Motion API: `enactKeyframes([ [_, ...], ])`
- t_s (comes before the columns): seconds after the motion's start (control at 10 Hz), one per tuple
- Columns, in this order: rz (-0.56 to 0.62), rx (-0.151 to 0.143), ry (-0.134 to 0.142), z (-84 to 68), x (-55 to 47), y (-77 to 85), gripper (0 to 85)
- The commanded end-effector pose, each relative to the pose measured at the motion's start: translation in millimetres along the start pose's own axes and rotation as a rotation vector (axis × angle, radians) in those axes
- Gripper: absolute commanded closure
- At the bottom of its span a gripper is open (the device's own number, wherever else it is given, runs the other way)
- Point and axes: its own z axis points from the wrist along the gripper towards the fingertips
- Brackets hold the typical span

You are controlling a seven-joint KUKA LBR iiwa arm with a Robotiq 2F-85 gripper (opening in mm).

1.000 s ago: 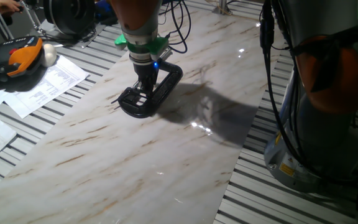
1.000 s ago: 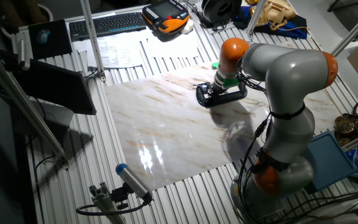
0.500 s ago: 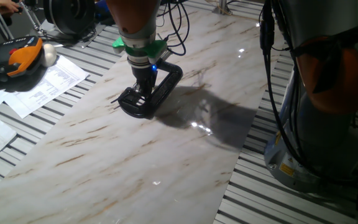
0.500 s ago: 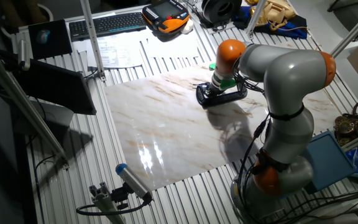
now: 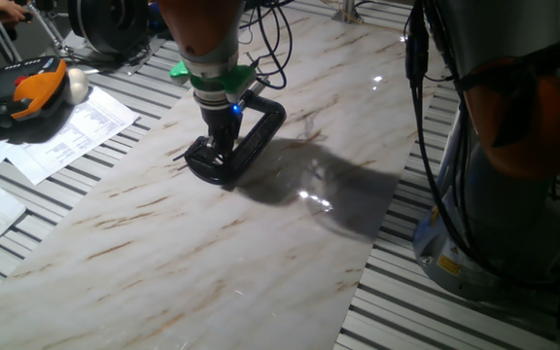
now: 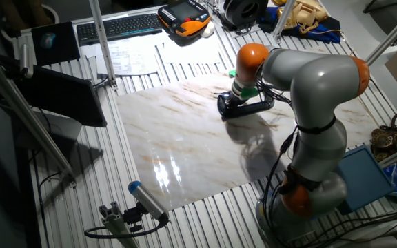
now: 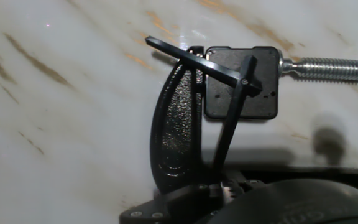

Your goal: Turn the hands of a clock

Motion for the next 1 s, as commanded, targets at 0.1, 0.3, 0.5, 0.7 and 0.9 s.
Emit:
enactKeyframes([
  [0.1, 0.004, -0.002, 0.000, 0.7, -1.1, 3.5, 85.0],
  [0.3, 0.008, -0.002, 0.001, -0.1, -2.6, 7.2, 85.0],
  [0.5, 0.011, -0.003, 0.003, -0.1, -4.2, 10.0, 85.0],
  [0.7, 0.014, -0.008, 0.004, 0.8, -6.1, 12.1, 85.0],
  [0.9, 0.017, -0.006, 0.004, 1.0, -8.2, 15.3, 85.0],
])
